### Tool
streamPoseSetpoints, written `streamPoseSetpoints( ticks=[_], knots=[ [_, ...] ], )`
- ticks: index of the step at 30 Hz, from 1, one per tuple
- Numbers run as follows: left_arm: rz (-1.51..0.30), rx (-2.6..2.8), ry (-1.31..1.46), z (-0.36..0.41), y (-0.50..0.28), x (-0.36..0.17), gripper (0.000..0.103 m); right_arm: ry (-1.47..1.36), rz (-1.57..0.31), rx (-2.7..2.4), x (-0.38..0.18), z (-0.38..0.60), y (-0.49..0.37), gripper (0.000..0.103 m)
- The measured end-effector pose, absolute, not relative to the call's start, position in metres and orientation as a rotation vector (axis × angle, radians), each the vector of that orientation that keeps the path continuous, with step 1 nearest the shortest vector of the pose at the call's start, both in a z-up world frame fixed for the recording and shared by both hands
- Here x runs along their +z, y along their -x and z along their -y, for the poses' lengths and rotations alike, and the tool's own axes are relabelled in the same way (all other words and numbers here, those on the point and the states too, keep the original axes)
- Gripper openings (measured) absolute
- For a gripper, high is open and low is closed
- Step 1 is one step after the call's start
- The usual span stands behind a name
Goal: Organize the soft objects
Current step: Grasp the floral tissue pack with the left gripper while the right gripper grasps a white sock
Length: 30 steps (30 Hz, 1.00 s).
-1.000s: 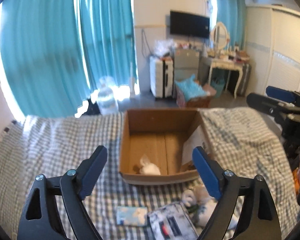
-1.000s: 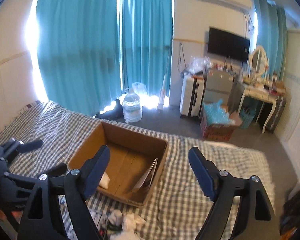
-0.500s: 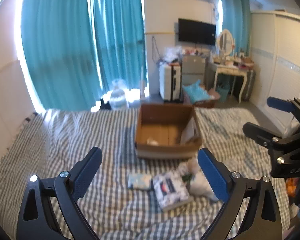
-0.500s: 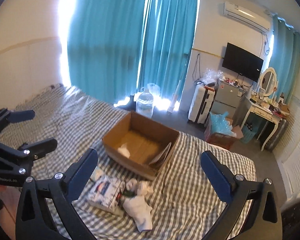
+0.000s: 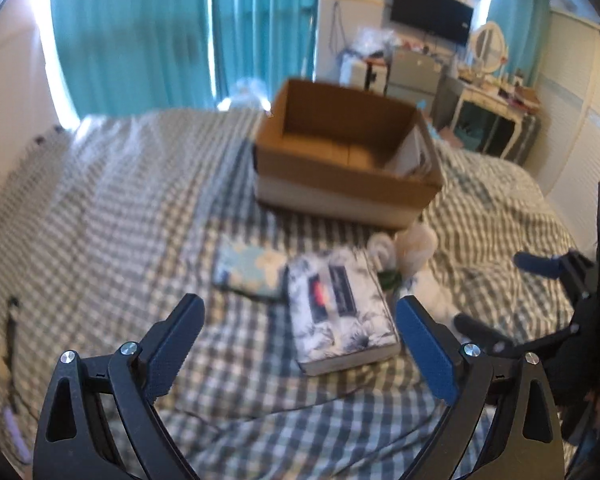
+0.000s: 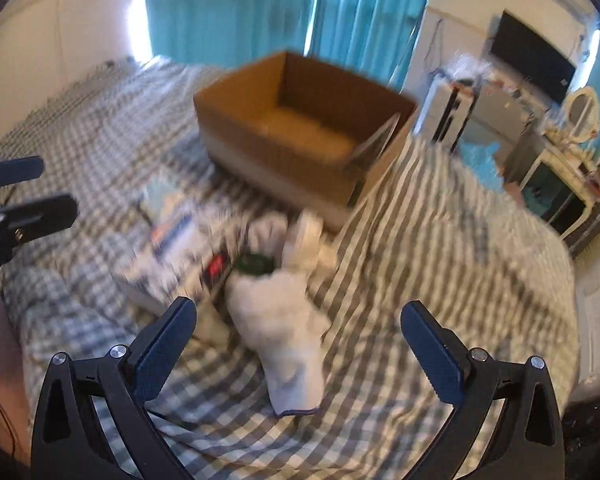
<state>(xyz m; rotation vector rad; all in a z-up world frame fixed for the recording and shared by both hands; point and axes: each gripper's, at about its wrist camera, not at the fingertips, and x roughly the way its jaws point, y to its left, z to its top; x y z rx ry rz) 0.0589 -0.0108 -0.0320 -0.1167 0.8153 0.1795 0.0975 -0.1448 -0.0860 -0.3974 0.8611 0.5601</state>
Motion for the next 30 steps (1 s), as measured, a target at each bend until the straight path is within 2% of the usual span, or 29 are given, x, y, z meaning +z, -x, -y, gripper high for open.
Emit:
streamPoseSetpoints(
  ticks=[4, 7, 9, 11, 13, 14, 16, 25, 30],
  knots=[
    [-0.877, 0.168, 0.144, 0.018, -0.076, -0.062, 0.098, 0.409, -0.88, 0.57, -0.121, 0.137, -0.103, 0.1],
    [-0.892, 0.184, 0.138, 0.02, -0.085, -0.072, 0.098, 0.417, -0.898, 0.593, -0.138, 0.129, -0.103, 0.088],
    [-0.897, 0.187, 0.15, 0.016, -0.089, -0.076, 0.098, 0.432, -0.91, 0.597, -0.149, 0.124, -0.104, 0.086],
    [-0.907, 0.189, 0.16, 0.015, -0.093, -0.08, 0.098, 0.432, -0.945, 0.615, -0.161, 0.12, -0.11, 0.076],
    [-0.918, 0.186, 0.155, 0.015, -0.096, -0.084, 0.098, 0.437, -0.961, 0.606, -0.168, 0.12, -0.114, 0.057],
    [-0.921, 0.182, 0.154, 0.015, -0.098, -0.085, 0.098, 0.427, -0.966, 0.616, -0.169, 0.122, -0.116, 0.056],
    [-0.932, 0.168, 0.146, 0.017, -0.1, -0.088, 0.098, 0.413, -0.952, 0.633, -0.163, 0.127, -0.116, 0.047],
    [-1.013, 0.095, 0.198, 0.02, -0.117, -0.112, 0.098, 0.363, -0.852, 0.614, -0.112, 0.156, -0.124, 0.045],
    [-1.031, 0.073, 0.264, 0.018, -0.123, -0.124, 0.097, 0.293, -0.866, 0.615, -0.102, 0.165, -0.129, 0.045]
  ],
)
